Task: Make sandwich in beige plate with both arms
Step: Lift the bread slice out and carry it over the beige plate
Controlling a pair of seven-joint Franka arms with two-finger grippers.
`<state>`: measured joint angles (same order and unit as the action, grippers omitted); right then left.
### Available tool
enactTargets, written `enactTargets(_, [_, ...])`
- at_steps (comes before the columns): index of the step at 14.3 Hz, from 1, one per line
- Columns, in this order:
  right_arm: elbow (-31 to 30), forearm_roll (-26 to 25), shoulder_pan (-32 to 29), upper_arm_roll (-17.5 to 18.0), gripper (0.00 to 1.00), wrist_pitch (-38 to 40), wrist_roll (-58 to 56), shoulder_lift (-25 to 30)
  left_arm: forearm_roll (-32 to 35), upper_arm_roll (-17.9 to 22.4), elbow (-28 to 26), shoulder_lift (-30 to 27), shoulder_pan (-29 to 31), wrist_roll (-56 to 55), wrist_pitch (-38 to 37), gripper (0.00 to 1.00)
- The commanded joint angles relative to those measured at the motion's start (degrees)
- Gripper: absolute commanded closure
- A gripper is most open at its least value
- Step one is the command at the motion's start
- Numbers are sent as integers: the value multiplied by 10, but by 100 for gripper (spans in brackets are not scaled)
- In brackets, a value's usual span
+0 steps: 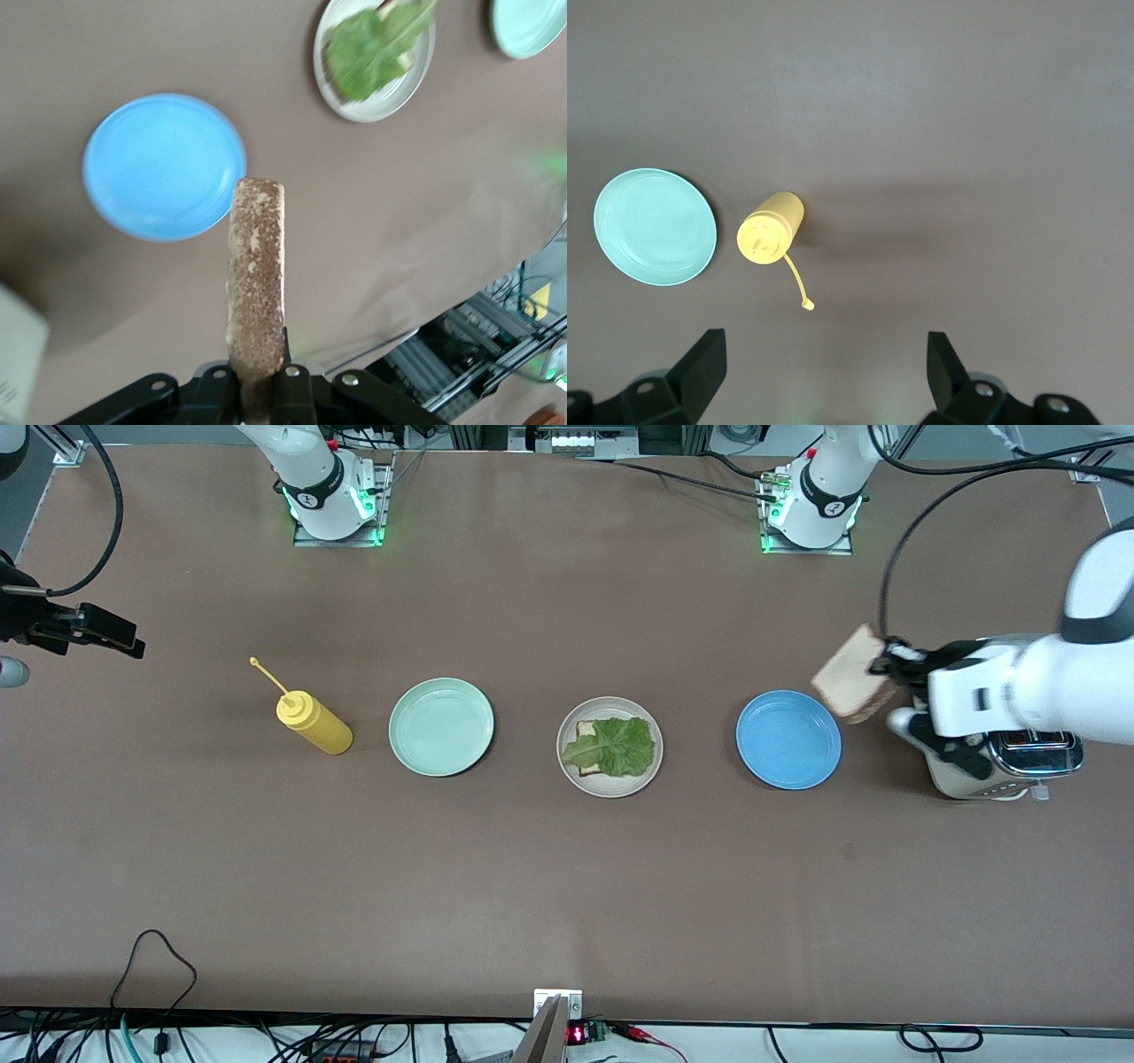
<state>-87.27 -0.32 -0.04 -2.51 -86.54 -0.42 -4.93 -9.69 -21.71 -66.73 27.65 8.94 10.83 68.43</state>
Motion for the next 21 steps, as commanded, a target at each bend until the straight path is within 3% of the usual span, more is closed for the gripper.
enactTargets(1, [-2,5,-2,0,0,5,2,4,-72,3,-45,10,-11,-44,66,99])
enactTargets(5, [-2,4,-2,0,0,4,2,4,-171,7,-197,-12,-51,-73,265,99])
enactTargets(9, [-2,4,1,1,0,2,2,3,-242,7,-262,-13,-81,-73,425,99])
enactTargets(13, [-2,4,3,1,0,5,2,3,-373,7,-336,-20,-100,-61,561,99])
enactTargets(17, [-2,3,5,4,0,8,2,4,-507,5,-396,-21,-100,16,624,99])
enactTargets(21, [-2,2,6,5,0,4,2,4,-618,5,-443,-18,-100,131,629,99])
